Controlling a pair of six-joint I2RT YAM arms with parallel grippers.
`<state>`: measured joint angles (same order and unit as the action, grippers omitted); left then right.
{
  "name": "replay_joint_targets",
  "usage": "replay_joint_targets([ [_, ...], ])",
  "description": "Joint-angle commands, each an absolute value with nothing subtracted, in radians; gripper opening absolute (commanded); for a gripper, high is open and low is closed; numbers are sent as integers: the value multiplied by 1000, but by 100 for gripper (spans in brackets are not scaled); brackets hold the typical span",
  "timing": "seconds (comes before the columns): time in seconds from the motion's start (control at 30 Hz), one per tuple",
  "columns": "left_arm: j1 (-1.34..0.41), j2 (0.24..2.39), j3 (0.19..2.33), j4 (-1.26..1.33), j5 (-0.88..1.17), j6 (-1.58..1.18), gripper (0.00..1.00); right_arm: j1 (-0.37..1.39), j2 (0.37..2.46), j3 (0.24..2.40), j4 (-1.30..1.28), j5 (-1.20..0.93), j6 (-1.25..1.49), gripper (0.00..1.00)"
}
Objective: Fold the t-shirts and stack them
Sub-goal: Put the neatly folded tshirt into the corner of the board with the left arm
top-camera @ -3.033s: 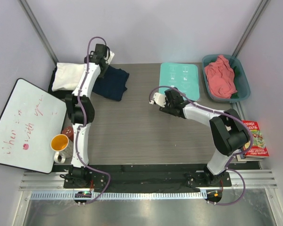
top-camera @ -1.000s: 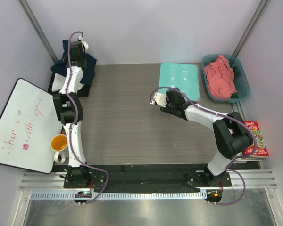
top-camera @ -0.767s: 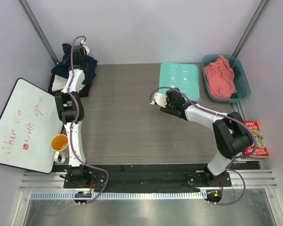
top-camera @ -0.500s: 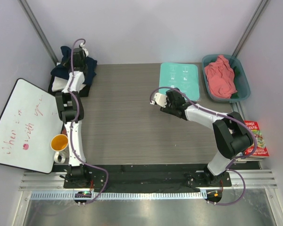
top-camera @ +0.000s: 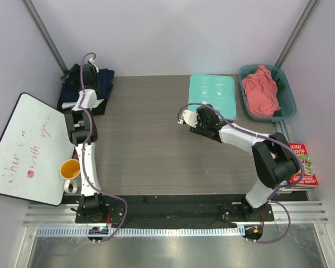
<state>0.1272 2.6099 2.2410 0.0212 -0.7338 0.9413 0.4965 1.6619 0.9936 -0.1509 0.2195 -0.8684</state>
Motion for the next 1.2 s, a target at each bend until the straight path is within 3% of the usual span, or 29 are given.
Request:
replay_joint_targets([
  [0.0,156,2629,2292,159,-801,956,100,505,1615,996,-127,229,-861,57],
  [0.33,164,2560,2158,369,-770,988,100,509,1634,1011,-126,224,-859,57],
  [0.6,173,2646,2163,443,-793,1091,100,514,1641,1019,-123,222,-859,56],
  [0.8,164,2525,2059,541,-733,981,100,515,1634,1012,-132,230,-862,57],
  [0.97,103,2341,1883,365,-606,845,100,518,1623,1023,-129,236,-879,57],
  [1.07,52,2194,1854,46,-369,633,100,520,1603,1017,-120,236,-884,61],
  [1.1,35,2162,1870,-171,-197,570,100,520,1594,1012,-117,235,-884,63],
  [1.17,26,2083,1894,-334,42,412,100,522,1577,999,-115,233,-884,64],
])
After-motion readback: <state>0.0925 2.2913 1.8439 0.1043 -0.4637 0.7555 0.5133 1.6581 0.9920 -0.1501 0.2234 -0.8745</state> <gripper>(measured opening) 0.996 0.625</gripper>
